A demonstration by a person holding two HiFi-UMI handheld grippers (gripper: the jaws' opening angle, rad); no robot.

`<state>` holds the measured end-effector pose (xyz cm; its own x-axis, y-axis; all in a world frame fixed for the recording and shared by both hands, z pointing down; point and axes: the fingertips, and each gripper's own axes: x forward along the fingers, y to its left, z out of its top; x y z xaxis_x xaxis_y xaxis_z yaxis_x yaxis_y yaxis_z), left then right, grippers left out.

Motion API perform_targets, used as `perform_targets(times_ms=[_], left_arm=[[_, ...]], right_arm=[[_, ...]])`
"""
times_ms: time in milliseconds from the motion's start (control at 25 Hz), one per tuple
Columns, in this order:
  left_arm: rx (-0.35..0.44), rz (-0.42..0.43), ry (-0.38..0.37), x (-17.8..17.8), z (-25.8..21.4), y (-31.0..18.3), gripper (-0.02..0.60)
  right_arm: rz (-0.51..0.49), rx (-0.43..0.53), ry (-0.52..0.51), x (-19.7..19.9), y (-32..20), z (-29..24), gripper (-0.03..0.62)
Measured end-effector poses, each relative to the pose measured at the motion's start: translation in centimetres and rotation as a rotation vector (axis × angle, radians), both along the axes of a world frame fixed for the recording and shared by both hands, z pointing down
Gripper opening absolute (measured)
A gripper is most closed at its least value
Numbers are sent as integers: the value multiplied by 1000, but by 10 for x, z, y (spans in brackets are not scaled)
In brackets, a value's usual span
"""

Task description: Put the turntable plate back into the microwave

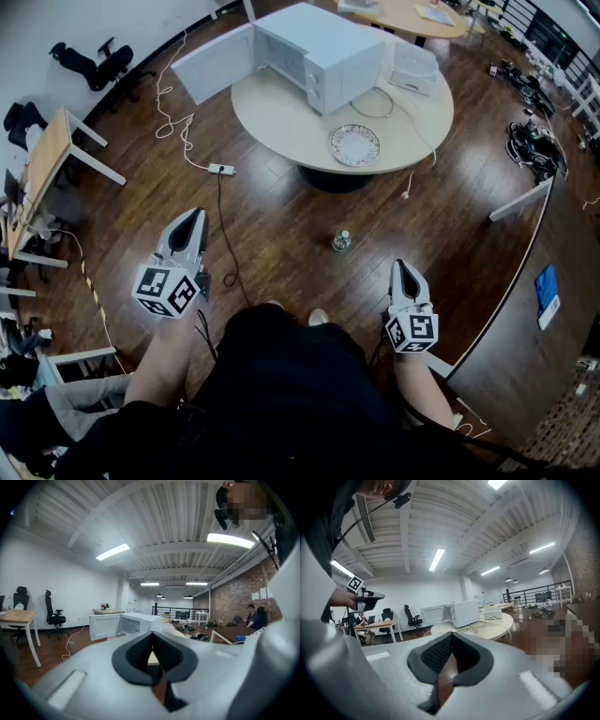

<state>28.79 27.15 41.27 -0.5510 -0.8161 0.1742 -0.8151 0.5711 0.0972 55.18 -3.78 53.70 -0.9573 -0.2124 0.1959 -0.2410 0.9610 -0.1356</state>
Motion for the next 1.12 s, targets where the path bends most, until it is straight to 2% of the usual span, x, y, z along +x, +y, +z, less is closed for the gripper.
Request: perform_targets(times_ms=[160, 360, 760, 1120], left_arm=[[-29, 21, -61, -11, -13, -3, 5], [-57, 7, -124, -36, -15, 0, 5], [-12, 33, -84, -100, 1, -11, 5], [-10, 59, -64, -168, 2, -15, 5]], right_arm=[[8, 11, -12, -17, -5, -9, 2], [-1, 34, -4, -41, -8, -13, 2], [34, 39, 30, -91, -7, -10, 2], [67, 26, 37, -151, -2, -15, 2]])
